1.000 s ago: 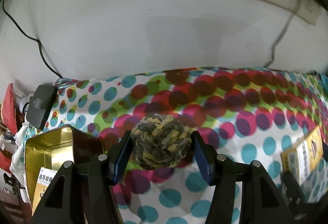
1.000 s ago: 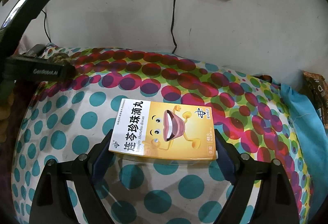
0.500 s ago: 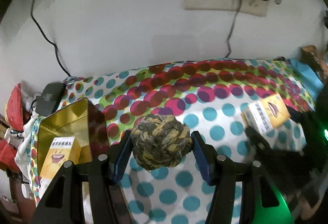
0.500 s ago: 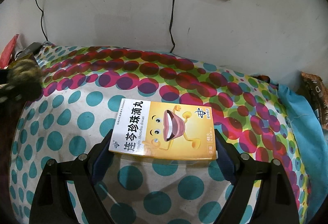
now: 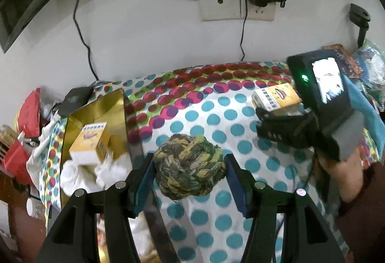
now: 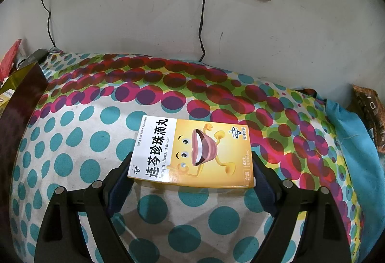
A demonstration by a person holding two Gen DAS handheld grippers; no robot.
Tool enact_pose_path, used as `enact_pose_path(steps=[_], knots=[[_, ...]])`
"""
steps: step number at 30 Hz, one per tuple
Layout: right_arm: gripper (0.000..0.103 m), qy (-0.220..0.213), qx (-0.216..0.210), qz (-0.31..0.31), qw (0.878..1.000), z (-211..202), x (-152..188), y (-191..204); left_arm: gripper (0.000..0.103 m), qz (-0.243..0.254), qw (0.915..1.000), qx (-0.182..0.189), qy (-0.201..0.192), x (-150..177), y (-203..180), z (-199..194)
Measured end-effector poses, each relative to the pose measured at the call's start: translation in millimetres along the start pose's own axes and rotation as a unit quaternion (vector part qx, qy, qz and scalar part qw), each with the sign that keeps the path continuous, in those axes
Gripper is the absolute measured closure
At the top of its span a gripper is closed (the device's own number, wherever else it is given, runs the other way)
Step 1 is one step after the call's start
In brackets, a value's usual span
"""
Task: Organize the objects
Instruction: 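Carry the rope ball into the gold tray and open the left tool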
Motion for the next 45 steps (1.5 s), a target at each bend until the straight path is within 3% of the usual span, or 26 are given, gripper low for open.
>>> enact_pose_path(steps=[6, 11, 23, 30, 38, 45], knots=[[0.017, 0.000, 0.001, -0.001, 1.000, -2, 0, -2, 0.045, -0.014, 0.9996, -0.012, -0.019, 18, 9, -35], [0.017, 0.000, 0.000, -0.001, 1.000, -2, 0, -4, 0.045, -0.062, 0.9977, -0.011, -0.027, 30, 33, -63], [0.017, 0.001, 0.003, -0.001, 1.000, -2, -1, -4, 0.045, -0.118, 0.9916, -0.046, -0.026, 67, 103, -88], [0.017, 0.001, 0.004, -0.002, 1.000, -2, -2, -4, 0.045, -0.151, 0.9882, -0.027, -0.004, 83, 123, -71], [0.017, 0.002, 0.005, -0.003, 1.000, -2, -2, -4, 0.044, -0.151, 0.9881, -0.015, 0.029, 106, 120, -46], [0.017, 0.002, 0.006, -0.004, 1.000, -2, -2, -4, 0.044, -0.131, 0.9908, -0.022, 0.027, 110, 127, -37]])
Point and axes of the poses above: each gripper's, at about its wrist camera, not at the fingertips, and z roughly the way its jaws point, y to its left, x to its underside, the point moved 7 cm from there along z, roughly the way its jaws point, and after that the axes turned 5 degrees about x, right-handed, at the moved point
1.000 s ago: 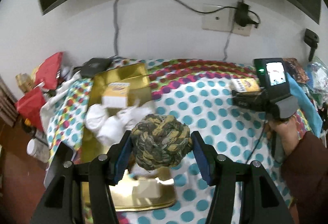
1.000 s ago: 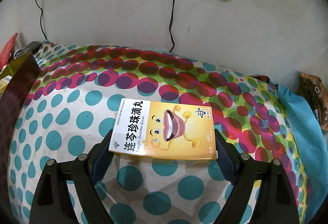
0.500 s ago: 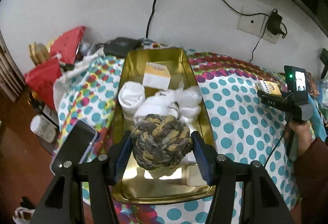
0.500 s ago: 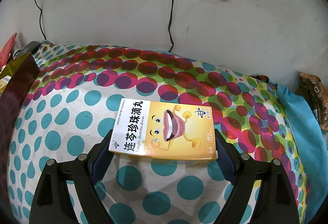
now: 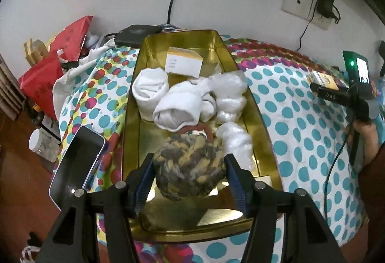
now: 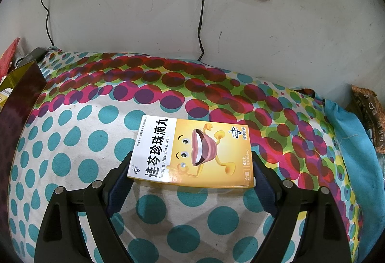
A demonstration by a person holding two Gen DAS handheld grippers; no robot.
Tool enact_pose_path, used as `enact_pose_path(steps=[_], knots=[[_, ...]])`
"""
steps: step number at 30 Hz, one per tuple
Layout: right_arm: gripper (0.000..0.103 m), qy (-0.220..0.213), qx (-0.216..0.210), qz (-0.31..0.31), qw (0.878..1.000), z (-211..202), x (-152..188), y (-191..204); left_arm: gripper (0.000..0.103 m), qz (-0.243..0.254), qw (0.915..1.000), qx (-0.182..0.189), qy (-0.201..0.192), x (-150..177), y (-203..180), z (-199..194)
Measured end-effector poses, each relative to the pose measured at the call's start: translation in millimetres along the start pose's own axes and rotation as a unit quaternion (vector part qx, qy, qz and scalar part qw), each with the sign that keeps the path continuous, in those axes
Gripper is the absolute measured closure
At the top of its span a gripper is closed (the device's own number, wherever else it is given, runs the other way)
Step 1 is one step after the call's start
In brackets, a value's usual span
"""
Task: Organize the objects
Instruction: 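Carry the rope ball into the gold tray and open the left tool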
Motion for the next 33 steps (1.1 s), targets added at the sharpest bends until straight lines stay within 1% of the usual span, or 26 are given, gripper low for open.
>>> enact_pose_path(steps=[7, 12, 16, 22, 26, 28, 30, 33], knots=[[0.016, 0.001, 0.003, -0.002, 1.000, 3, 0, 0, 0.044, 0.009, 0.9999, -0.005, -0.013, -16, -4, 11], [0.016, 0.001, 0.003, -0.002, 1.000, 4, 0, 1, 0.044, 0.005, 0.9999, 0.002, -0.015, -32, -4, 22], [0.016, 0.001, 0.003, -0.002, 1.000, 4, 0, 1, 0.044, 0.009, 0.9998, 0.000, -0.016, -39, -3, 29], [0.016, 0.001, 0.003, -0.002, 1.000, 5, 0, 0, 0.043, 0.001, 0.9999, 0.006, -0.012, -26, 0, 28], [0.016, 0.001, 0.003, -0.002, 1.000, 5, 0, 0, 0.043, -0.004, 0.9994, 0.016, -0.030, -20, 2, 20], [0.016, 0.001, 0.004, -0.003, 1.000, 5, 0, 0, 0.041, -0.008, 0.9993, 0.019, -0.032, -19, 4, 16], [0.016, 0.001, 0.005, -0.004, 1.000, 6, 0, -1, 0.041, -0.012, 0.9992, 0.017, -0.034, -17, 6, 13], [0.016, 0.000, 0.006, -0.004, 1.000, 5, 0, 0, 0.041, -0.011, 0.9992, 0.003, -0.038, -10, 7, 8]])
Point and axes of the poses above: each gripper's, at about its wrist camera, not at the fingertips, and z roughly the way its jaws point, y to its left, x to its underside, the point moved 7 cm from there along z, roughly the way its jaws point, and after that the axes turned 5 degrees about x, right-handed, at the moved point
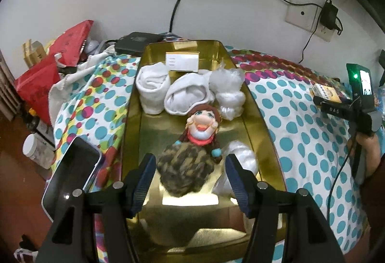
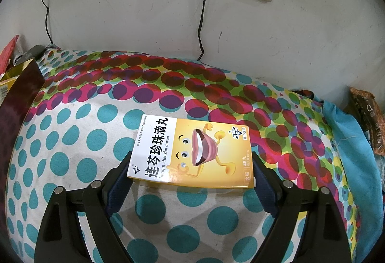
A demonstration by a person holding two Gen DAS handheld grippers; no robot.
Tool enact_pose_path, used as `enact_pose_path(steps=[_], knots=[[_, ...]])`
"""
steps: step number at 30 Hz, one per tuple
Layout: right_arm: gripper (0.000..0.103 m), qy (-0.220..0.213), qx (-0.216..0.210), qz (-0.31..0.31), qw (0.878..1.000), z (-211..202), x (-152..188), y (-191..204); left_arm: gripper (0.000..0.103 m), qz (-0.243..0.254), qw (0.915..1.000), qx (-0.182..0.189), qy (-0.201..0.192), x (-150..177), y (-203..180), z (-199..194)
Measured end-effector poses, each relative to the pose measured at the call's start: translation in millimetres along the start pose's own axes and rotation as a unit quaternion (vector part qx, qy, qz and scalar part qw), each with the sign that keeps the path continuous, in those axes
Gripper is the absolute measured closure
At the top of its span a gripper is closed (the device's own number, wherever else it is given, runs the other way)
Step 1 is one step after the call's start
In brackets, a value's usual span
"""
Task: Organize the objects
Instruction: 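Carry the rope ball into the gold tray and open the left tool, then carry the yellow box over the gold tray with the right tool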
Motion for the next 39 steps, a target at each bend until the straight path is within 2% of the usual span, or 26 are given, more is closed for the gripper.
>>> enact_pose_path(steps=[8, 12, 15, 19, 24, 29, 33, 39], knots=[[0.017, -0.018, 0.015, -0.016, 1.000, -7, -2, 5, 0.041, 0.015, 0.9992, -0.029, -0.025, 15, -1, -22], [0.018, -0.028, 0.019, -0.007, 0.999, -12, -4, 0, 0.041, 0.007, 0.9988, -0.038, -0.030, 19, 4, -27], [0.018, -0.030, 0.022, -0.003, 0.999, -12, -5, -1, 0.041, -0.008, 0.9991, -0.030, -0.030, 24, 10, -30], [0.018, -0.041, 0.026, -0.005, 0.999, -18, -6, 0, 0.041, -0.014, 0.9984, -0.042, -0.035, 25, 19, -37], [0.018, -0.026, 0.030, 0.001, 0.999, -17, -2, -2, 0.041, -0.007, 0.9978, -0.048, -0.046, 24, 22, -46], [0.018, -0.034, 0.027, -0.006, 0.999, -36, -7, 8, 0.041, -0.014, 0.9988, -0.023, -0.042, 27, 19, -45], [0.017, -0.058, 0.005, -0.010, 0.998, -66, -15, 25, 0.040, -0.013, 0.9987, -0.015, -0.046, 28, 20, -48], [0.017, -0.095, -0.067, -0.027, 0.993, -120, -27, 81, 0.040, -0.026, 0.9981, -0.011, -0.055, 30, 30, -60]])
Point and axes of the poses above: each gripper's, at about its wrist camera, not at the fingertips, and z roughly the way its jaws point, y to its left, x to its underside, the point moved 7 cm from there along z, roughly the way its jaws point, and after that the axes turned 5 degrees about x, right-handed, at the moved point
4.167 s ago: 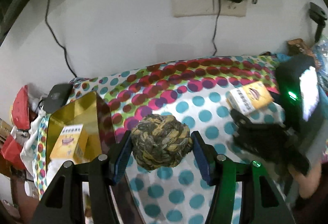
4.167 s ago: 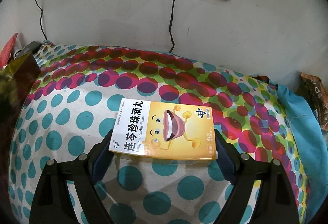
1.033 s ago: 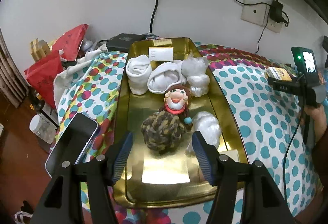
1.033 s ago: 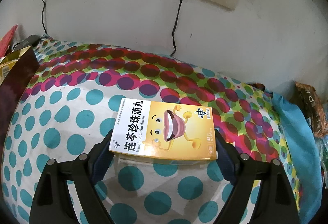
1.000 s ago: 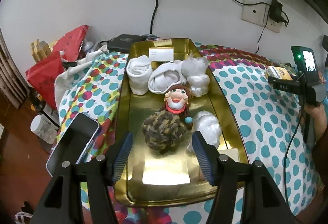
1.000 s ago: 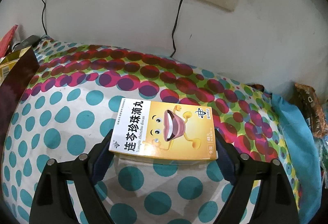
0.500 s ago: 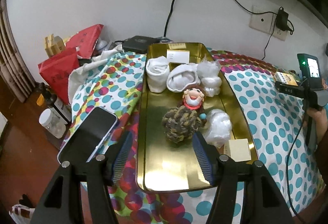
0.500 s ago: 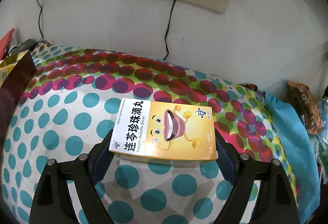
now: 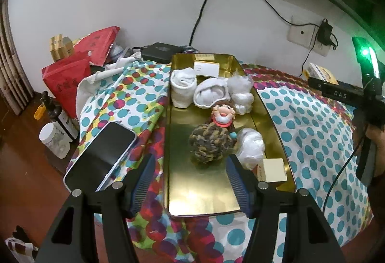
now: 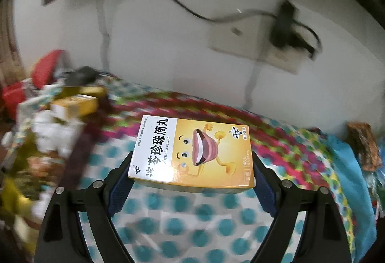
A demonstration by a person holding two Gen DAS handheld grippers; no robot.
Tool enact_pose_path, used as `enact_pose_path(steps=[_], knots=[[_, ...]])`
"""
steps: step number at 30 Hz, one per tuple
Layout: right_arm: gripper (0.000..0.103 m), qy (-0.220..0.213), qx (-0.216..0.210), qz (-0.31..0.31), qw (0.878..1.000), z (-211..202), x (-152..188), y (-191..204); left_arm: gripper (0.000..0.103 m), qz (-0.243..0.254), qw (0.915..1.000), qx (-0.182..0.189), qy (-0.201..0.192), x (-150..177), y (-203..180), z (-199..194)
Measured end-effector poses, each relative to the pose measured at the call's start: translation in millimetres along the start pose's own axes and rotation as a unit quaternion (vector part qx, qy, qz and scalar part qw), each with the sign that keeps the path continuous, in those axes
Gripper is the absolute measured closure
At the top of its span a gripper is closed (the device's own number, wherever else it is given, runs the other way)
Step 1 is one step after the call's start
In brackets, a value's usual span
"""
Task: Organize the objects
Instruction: 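Carry the yellow box over the gold tray with the right tool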
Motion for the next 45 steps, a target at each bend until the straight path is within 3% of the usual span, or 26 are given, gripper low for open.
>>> enact_pose_path(steps=[8, 19, 28, 45], knots=[[0.017, -0.021, -0.089, -0.073, 0.993, -42, -8, 104, 0.040, -0.010, 0.9999, -0.004, -0.009, 0, 15, -11], [0.017, 0.012, -0.125, -0.161, 0.979, -51, 25, 184, 0.040, -0.021, 0.9997, 0.002, -0.009, 3, 23, -12], [0.017, 0.049, -0.104, -0.182, 0.977, -24, 40, 205, 0.040, -0.024, 0.9997, 0.002, 0.000, 4, 28, -7], [0.016, 0.034, -0.084, -0.154, 0.984, -3, 16, 212, 0.040, -0.028, 0.9995, -0.007, 0.012, 8, 32, 0]])
Point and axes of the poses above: each gripper's, at about its wrist camera, not at the fingertips, and z roughly the way its jaws point, y to its left, x to its underside, the point moved 7 cm from there along z, roughly the way its jaws point, and after that the axes turned 5 degrees about x, right-handed, at the moved point
